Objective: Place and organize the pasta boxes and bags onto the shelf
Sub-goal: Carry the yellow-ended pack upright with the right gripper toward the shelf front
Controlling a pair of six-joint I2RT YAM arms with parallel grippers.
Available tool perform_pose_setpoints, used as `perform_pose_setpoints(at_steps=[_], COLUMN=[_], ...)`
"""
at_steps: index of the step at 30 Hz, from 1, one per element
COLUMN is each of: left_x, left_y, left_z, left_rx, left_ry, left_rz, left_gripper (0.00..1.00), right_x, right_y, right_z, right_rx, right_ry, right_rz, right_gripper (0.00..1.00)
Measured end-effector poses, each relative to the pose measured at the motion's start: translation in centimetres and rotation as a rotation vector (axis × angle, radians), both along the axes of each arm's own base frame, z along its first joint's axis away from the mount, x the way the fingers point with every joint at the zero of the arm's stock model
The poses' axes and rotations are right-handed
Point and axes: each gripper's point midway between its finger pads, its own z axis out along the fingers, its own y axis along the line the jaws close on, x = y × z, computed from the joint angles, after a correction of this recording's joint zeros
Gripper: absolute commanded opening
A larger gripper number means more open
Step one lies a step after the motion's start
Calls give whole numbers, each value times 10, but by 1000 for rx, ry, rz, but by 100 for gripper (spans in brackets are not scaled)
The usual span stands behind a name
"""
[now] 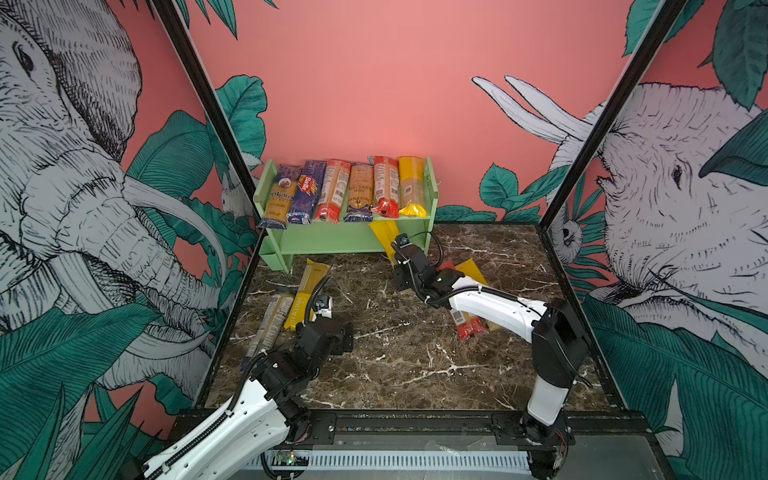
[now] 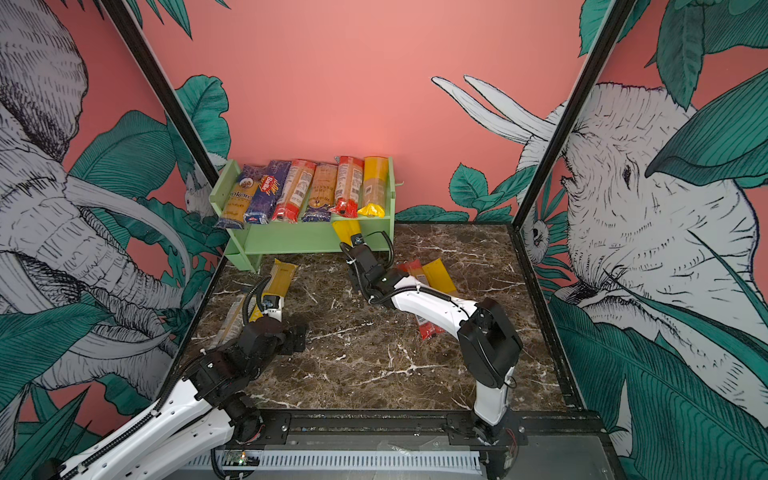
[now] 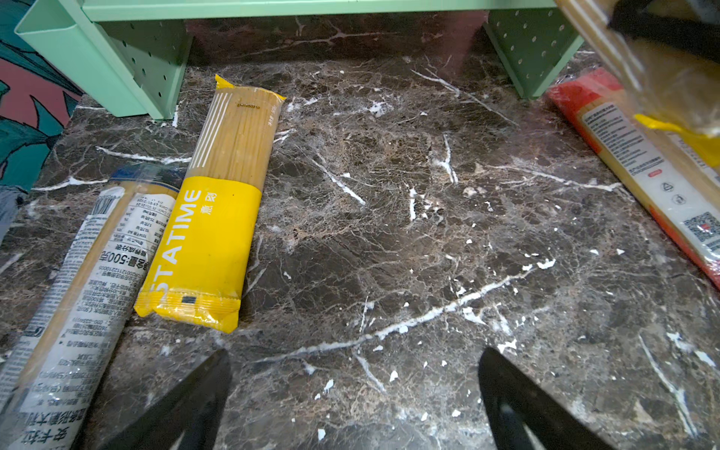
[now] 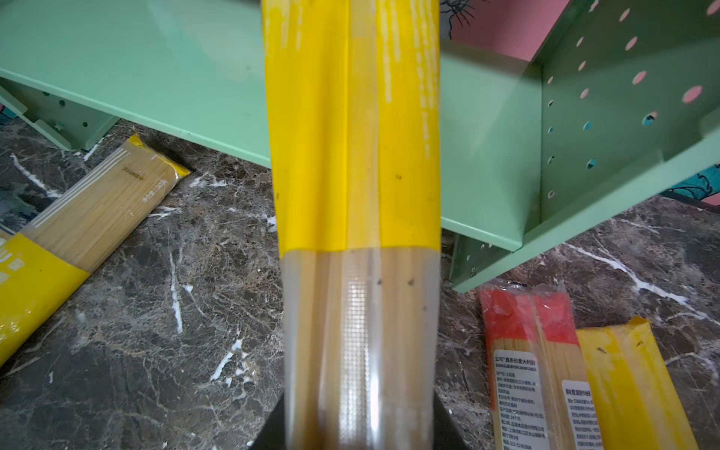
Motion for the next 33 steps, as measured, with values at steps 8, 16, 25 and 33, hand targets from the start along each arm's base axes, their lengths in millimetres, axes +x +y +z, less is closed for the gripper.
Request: perform_pose_setpoints(at_steps=[8,16,25,33], left_x=[0,-2,-3,-2], left_y=[0,2,3,2], left_z=[2,2,3,6], left_rx=[2,8,7,2], left_ry=[-3,4,3,-2], left_rz=[-2,-2,-2,-2], left_gripper=[99,99,99,99], right_x=[27,50,70,81], right_y=[2,-14,-20,-17], right_z=[4,-10,-9,-14], right_rx=[35,54,100,119], right_ry=[-30,-36,-58,-80], right_rz=[-57,-140,-183,-198], right_gripper=[0,0,0,0])
